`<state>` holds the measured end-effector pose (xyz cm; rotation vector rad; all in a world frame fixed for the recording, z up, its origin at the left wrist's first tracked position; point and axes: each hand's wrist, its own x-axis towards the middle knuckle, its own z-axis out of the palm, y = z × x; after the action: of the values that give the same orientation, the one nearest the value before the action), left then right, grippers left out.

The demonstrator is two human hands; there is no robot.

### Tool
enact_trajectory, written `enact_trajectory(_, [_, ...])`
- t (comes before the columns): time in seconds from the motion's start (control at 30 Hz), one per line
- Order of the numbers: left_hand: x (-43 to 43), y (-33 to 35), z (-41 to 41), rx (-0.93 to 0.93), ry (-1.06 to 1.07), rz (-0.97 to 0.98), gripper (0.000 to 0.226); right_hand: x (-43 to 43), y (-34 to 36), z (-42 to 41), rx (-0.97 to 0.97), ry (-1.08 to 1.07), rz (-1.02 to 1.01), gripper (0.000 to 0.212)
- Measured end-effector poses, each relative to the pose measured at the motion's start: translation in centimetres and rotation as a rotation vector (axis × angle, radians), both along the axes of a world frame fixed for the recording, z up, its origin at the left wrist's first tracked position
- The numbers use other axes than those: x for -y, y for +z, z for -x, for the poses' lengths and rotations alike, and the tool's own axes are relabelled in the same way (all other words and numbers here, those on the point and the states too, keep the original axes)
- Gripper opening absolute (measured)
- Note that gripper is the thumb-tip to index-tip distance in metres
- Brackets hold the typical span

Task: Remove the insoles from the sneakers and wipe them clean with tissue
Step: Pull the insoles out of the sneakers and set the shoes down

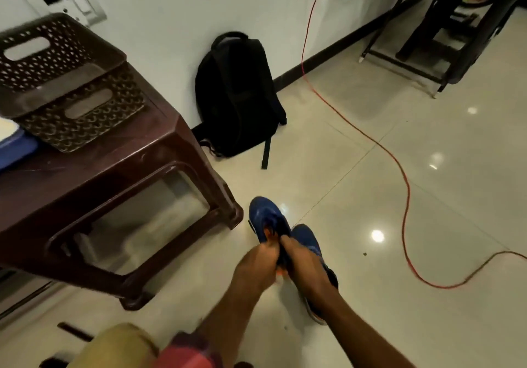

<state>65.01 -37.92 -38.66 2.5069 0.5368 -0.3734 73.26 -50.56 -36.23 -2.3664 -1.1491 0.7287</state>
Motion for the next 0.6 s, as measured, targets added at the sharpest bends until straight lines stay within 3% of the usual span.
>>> enact_trajectory(0.07, [1.3, -2.3, 1.1, -0.114, 0.042, 0.097, 0.054, 0.5, -3.6, 1.1, -0.038, -0.022, 0.101, 0.045])
enact_trajectory(0.17, [3.2, -4.8, 3.1, -0.287, 0.040, 0.248, 0.058, 1.3, -7.2, 3.1, 0.063, 0.112, 0.319, 0.025])
enact_trajectory(0.33, [4.0, -6.0, 2.8, -0.477, -0.076, 0.289, 0.064, 3.2, -11.4, 4.7, 0.046, 0.196, 0.453, 0.065])
enact_trajectory(0.43, [3.6, -4.2, 2.0, -0.512, -0.117, 0.269, 0.056, 2.8, -11.8, 4.6, 0.051, 0.287, 0.553, 0.064])
enact_trajectory(0.53, [3.0, -2.5, 1.5, -0.472, -0.113, 0.245, 0.048, 1.3, -10.1, 4.6, -0.026, 0.217, 0.525, 0.044])
enact_trajectory(0.6, [2.5, -0.8, 1.5, -0.434, -0.094, 0.222, 0.047, 0.9, -8.5, 4.2, -0.035, 0.158, 0.465, 0.062])
